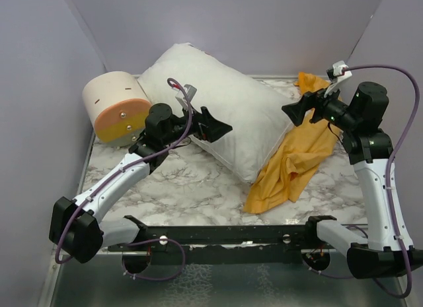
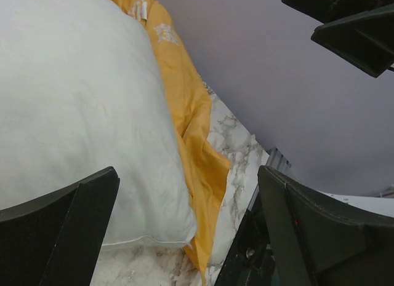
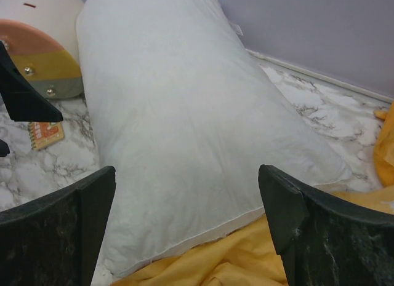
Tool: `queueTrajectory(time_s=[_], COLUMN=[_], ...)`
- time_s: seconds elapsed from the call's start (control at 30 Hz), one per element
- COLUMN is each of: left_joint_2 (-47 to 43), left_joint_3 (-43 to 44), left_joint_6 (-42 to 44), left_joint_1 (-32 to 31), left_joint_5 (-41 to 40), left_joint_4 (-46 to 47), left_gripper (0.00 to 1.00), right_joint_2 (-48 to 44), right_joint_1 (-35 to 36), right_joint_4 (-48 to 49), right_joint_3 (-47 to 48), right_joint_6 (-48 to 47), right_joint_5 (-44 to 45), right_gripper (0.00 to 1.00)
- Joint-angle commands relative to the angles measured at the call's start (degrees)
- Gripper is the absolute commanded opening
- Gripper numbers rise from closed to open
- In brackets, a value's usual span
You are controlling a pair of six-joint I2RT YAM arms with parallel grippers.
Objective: Put the pillow into the pillowcase
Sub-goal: Adjust the pillowcase at the center of the board.
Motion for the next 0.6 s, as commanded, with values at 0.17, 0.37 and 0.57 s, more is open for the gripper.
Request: queueTrajectory(time_s=[0.17,0.37,0.57], left_joint_2=[-2.18,-2.0,-0.21], left_joint_3=[-5.5,-7.23,-4.61], left_joint_6=[-3.84,-3.43,2.12], left_joint_1=[-0.31,-0.29,0.69], left_joint_5=[2.61,0.23,-4.92], left_joint_4=[6.32,4.4,-2.76], left_gripper=[0.99,0.98,0.98], right_joint_2=[-1.34,-3.74,2.04], right_joint_1=[-2.04,-2.07,-2.05], right_joint_4=[2.49,3.42,1.91], right_joint_3=[-3.89,-11.6,-12.69], right_joint_6=[-3.27,-14.01,-17.42], right_joint_5=[-8.85,-20.22,-19.96], right_gripper=[0.99,0.99,1.0])
